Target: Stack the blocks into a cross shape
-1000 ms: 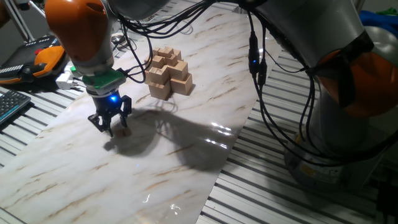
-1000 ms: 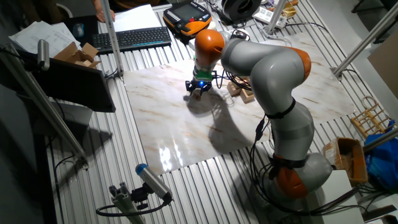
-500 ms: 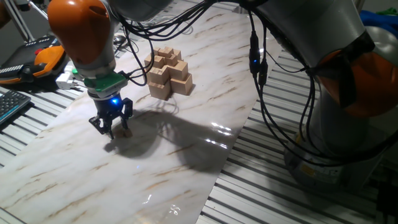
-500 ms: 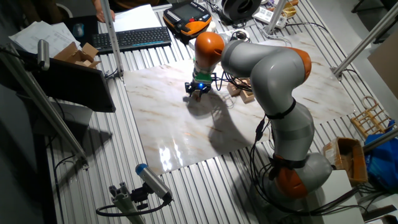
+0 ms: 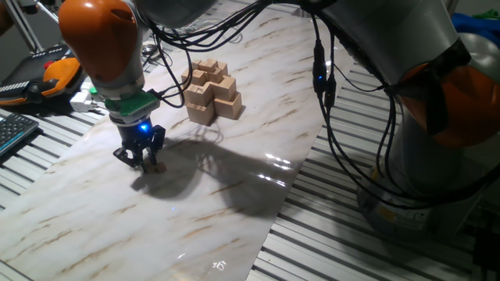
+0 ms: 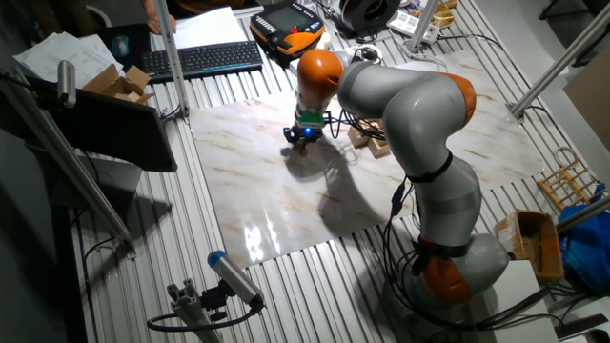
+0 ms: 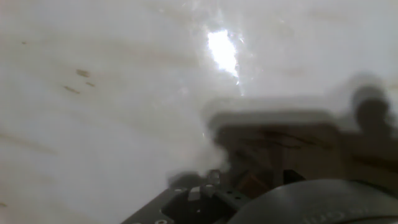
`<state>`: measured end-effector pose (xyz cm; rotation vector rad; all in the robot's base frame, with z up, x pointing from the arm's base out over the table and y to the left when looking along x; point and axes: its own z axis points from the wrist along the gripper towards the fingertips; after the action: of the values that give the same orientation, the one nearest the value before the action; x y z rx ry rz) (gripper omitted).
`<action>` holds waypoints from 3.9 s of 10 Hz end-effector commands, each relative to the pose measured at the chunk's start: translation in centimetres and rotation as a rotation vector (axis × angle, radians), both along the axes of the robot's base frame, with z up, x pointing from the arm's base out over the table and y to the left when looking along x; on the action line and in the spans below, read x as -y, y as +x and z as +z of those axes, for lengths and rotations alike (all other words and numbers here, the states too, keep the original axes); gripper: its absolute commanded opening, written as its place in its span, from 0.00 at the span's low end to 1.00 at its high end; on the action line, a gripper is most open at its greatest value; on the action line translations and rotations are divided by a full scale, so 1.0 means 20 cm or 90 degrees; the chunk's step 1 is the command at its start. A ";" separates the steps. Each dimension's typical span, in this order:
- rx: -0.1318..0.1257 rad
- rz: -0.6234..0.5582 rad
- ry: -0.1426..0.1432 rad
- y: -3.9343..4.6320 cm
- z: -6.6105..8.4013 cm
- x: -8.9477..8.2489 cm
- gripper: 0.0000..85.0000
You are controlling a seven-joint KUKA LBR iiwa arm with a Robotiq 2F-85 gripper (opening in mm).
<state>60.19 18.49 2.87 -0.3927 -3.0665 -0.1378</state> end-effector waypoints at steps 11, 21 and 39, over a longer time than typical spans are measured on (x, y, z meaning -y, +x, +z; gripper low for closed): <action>-0.042 0.048 -0.003 0.010 0.40 0.37 0.00; 0.000 0.122 -0.052 0.195 0.15 0.27 0.40; 0.002 -0.085 -0.044 0.162 0.09 0.30 0.40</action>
<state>63.42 12.59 4.49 -0.4038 -3.0872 -0.0361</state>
